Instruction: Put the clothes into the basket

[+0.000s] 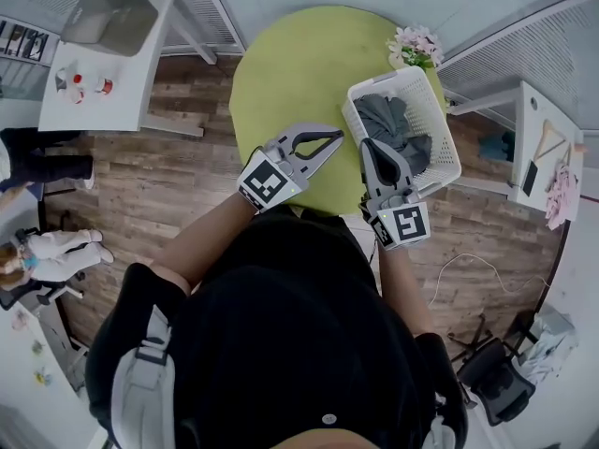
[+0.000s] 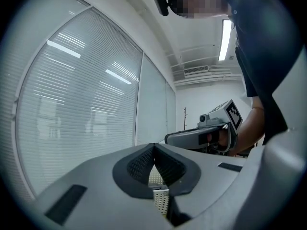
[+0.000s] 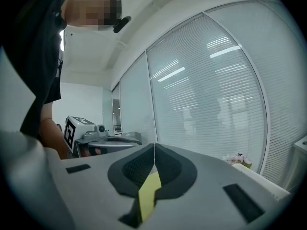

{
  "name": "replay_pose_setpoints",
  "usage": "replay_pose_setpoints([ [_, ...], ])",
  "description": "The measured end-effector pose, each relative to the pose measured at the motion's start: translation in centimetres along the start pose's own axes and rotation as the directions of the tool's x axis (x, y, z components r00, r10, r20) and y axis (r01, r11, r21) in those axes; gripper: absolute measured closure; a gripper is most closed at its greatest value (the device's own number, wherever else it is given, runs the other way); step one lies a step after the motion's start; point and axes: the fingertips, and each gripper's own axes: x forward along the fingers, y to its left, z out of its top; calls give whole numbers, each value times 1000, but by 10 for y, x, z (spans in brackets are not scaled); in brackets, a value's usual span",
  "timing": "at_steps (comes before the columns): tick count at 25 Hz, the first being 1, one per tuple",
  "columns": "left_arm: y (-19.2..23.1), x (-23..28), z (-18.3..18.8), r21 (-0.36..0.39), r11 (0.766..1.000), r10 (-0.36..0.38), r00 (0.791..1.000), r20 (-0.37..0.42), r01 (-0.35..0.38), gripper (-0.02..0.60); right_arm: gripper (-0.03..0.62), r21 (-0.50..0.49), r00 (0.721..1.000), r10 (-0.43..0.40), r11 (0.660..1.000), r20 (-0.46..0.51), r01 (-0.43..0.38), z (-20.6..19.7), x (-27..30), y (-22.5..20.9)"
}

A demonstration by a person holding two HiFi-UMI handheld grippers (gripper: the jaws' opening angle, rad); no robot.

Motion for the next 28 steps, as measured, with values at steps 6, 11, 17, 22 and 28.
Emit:
replay_pose_setpoints([
  [6,4,-7,1,-9,1000,20,1000,7,-20,572,568,-19,999,33,999,-6,-33,1,5,9],
  [11,5,-8,0,-5,1000,21,1000,7,-21,572,568,-30,999,43,999,-18,-43,0,7,11],
  [17,4,-8,-1,-15,1000,26,999,18,-26,572,568,-36,999,51,998,-17,-52,1,7,12],
  [22,3,-6,0,-23,999,30,999,22,-29,572,568,-39,999,53,998,-14,-53,1,7,10],
  [28,3,-8,2,-17,999,29,999,16,-28,572,568,-43,998,51,998,-21,-52,0,8,11],
])
